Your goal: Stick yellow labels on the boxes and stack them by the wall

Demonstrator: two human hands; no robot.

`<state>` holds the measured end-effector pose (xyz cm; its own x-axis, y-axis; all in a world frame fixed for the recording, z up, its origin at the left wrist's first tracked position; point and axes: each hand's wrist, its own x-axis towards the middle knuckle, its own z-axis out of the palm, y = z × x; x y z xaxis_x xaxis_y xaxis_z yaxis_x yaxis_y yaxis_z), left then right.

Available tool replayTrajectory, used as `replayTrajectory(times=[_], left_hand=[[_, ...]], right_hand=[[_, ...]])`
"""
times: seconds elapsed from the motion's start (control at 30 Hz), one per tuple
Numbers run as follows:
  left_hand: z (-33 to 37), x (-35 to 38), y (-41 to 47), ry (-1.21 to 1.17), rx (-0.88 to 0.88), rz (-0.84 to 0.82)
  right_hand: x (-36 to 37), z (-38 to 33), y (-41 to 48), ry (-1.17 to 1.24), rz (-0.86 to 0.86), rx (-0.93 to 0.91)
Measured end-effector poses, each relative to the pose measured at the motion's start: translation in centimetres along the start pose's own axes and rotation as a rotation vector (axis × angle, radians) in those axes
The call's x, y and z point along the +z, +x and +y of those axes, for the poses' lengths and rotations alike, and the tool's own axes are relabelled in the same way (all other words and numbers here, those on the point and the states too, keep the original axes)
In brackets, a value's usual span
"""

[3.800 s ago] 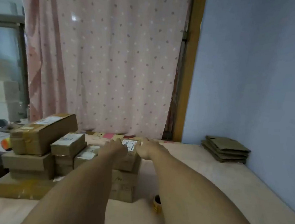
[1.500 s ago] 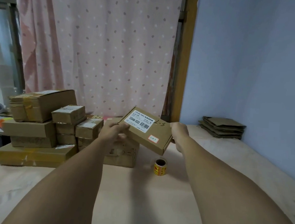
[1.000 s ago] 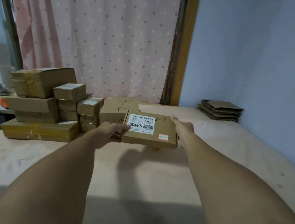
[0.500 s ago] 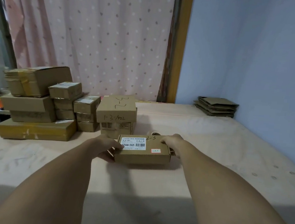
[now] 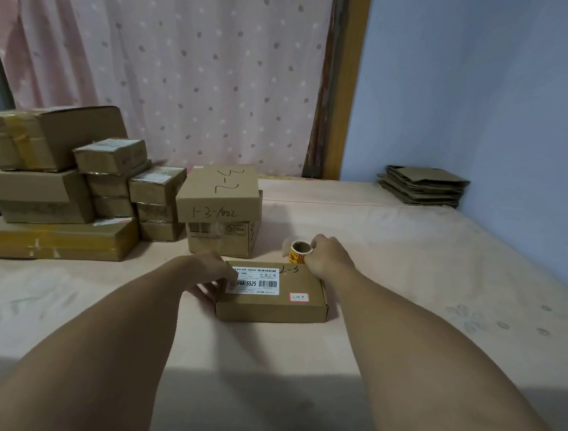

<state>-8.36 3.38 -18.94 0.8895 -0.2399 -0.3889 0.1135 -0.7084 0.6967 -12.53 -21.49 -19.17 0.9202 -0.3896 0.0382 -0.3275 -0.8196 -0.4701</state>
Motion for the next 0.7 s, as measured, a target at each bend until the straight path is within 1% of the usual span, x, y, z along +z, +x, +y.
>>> replayTrajectory(times=[0.1,0.23,0.37,0.5,0.57,0.63,0.7], left_hand=[[0.5,0.9,1.3,0.021,0.108,0.113],[0.7,2.2,2.7,0.337,0.291,0.341],[1.8,2.9,3.1,0.536,0.445,0.412],[4.0,3.6,3.3,0.630,0.581,0.447],[5.2,4.0,3.5,0.702,0.684,0.457],[6.5,4.2,3.7,0.750,0.779,0.428],[7.7,4.4,4.1,0.784,0.826,0.377]], right_hand=[[0.9,-0.3,1.1,-0.127,0.053,-0.104],[1.8,-0.2,2.4,-0.200,0.028,-0.137],[2.7,0.3,3.4,-0.177,0.068,-0.118],[2.6,0.6,3.9,-0.024,0.086,-0.122],[2.2,0.2,3.9,0.054,0.096,-0.123],[1.4,-0.7,4.0,0.140,0.081,-0.058],[0.2,-1.5,4.4,0.327,0.015,0.017]])
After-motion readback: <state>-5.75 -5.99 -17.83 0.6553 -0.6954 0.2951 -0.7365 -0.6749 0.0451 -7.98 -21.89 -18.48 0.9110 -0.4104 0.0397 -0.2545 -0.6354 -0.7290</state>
